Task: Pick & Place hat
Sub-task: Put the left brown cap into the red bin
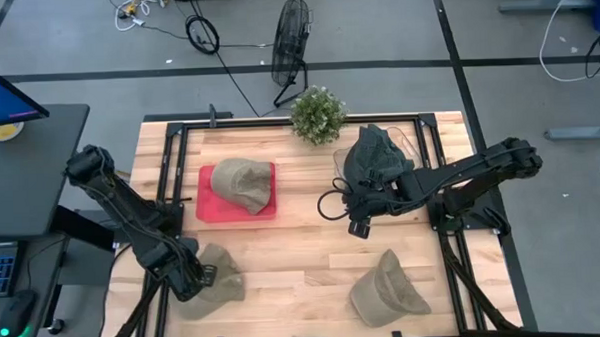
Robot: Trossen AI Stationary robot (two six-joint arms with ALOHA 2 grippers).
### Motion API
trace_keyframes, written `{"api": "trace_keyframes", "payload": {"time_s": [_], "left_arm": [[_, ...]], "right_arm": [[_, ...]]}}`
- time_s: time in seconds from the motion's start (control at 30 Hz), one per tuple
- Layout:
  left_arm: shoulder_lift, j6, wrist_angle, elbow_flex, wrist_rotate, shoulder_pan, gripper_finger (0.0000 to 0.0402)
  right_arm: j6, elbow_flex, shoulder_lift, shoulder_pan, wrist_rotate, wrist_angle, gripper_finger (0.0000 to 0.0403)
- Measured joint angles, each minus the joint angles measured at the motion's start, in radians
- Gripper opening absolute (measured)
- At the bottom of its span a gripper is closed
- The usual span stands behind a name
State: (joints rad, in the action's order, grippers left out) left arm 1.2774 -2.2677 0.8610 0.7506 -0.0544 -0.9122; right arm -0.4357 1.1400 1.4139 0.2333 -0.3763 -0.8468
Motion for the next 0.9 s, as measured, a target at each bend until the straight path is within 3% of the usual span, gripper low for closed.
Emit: {"api": "trace_keyframes", "payload": {"time_s": [0.9], "left_arm": [[-0.001,0.089,-0.092,0.0,0.081,0.094,0.0167]], "right_arm": [[0.193,0.0,0.0,-0.001,0.0,0.203,0.0197]]}}
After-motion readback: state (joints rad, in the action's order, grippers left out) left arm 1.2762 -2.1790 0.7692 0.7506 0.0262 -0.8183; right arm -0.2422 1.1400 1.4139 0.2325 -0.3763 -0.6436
